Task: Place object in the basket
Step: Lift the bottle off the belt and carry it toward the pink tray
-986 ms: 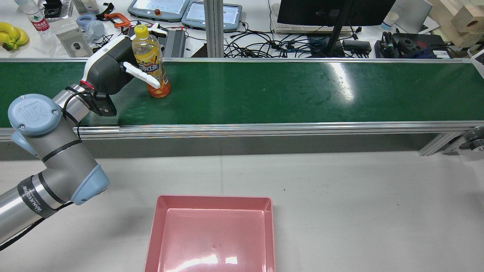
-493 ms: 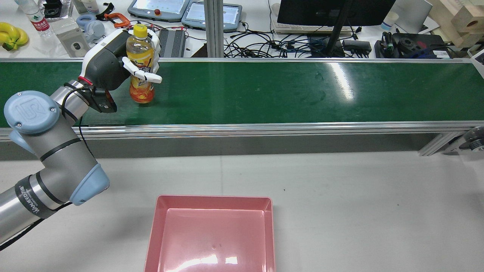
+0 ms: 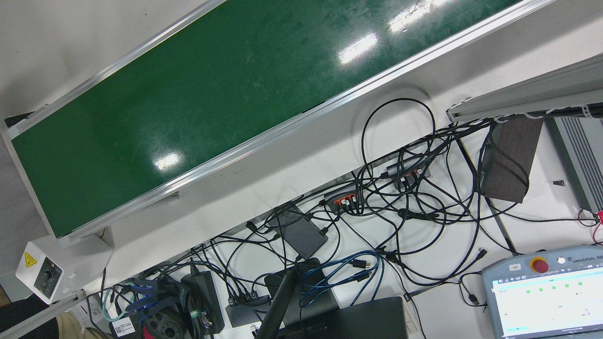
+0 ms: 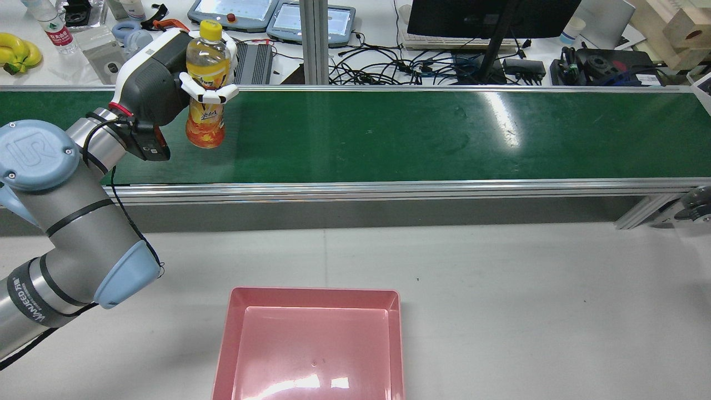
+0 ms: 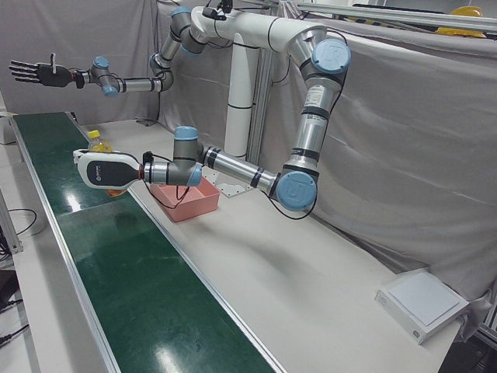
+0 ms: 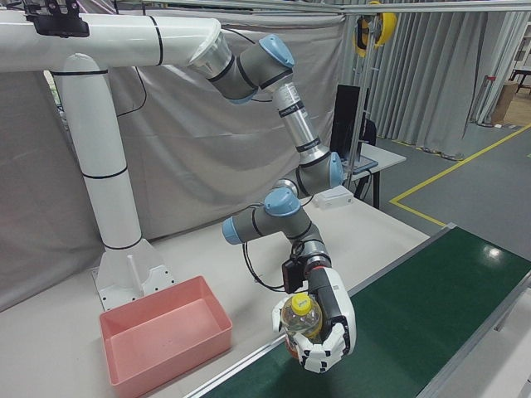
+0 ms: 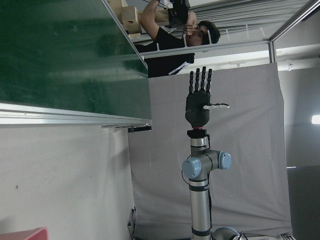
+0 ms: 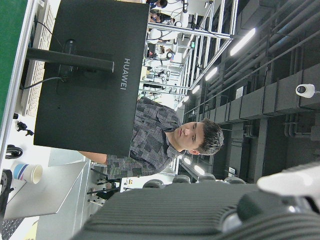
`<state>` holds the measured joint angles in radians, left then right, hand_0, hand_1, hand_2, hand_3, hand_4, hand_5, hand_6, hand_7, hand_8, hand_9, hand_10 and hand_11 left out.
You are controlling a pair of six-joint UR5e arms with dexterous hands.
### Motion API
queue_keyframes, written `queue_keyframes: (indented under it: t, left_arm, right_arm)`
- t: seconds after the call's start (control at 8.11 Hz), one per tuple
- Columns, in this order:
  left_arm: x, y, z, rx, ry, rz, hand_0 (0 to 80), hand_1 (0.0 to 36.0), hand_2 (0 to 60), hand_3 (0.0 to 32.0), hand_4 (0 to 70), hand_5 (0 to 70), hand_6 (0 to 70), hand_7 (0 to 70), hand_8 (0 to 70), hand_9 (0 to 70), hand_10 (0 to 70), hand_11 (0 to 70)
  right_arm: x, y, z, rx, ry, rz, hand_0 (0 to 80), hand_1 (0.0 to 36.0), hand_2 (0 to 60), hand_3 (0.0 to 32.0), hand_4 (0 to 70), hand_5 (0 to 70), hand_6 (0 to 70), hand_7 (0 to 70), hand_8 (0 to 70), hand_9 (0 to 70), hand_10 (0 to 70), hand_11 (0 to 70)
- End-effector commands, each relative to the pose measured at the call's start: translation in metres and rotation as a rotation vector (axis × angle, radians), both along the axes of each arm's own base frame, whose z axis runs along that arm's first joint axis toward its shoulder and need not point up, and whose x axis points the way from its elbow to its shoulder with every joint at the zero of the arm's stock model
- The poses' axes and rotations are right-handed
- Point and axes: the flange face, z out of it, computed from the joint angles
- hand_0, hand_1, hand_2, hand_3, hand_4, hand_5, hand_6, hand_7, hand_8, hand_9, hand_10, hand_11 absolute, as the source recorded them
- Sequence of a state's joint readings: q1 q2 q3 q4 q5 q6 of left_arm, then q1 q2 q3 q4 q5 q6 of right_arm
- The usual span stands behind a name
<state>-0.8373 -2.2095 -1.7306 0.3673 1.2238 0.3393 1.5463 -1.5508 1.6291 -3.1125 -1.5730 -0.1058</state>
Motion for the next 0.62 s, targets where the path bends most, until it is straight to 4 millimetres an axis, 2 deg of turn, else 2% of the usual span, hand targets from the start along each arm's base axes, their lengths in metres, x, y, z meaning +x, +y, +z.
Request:
queue_keyframes:
  t: [0.0,0.25,0.49]
  left_arm:
    - [0.016,0.025,-0.019,0.037,0.026,0.051,68.3,21.2,60.0,0.0,70.0,70.0,70.0,70.0,70.0,70.0,70.0,70.0]
    - [0.04,0.059,-0.041,0.087,0.058,0.112,70.0,20.9,60.0,0.0,70.0,70.0,70.0,70.0,70.0,70.0,70.0,70.0]
    - [0.042,0.1,-0.053,0.151,0.058,0.137,71.0,20.5,60.0,0.0,70.0,70.0,70.0,70.0,70.0,70.0,70.0,70.0]
  right_arm:
    - [0.001,0.0,-0.001,0.002,0.0,0.002,0.0,0.0,0.0,0.0,0.0,0.0,0.0,0.0,0.0,0.0,0.0,0.0]
    - [0.001,0.0,-0.001,0.002,0.0,0.002,0.0,0.0,0.0,0.0,0.0,0.0,0.0,0.0,0.0,0.0,0.0,0.0]
    - [0.001,0.0,-0.001,0.002,0.0,0.001,0.0,0.0,0.0,0.0,0.0,0.0,0.0,0.0,0.0,0.0,0.0,0.0]
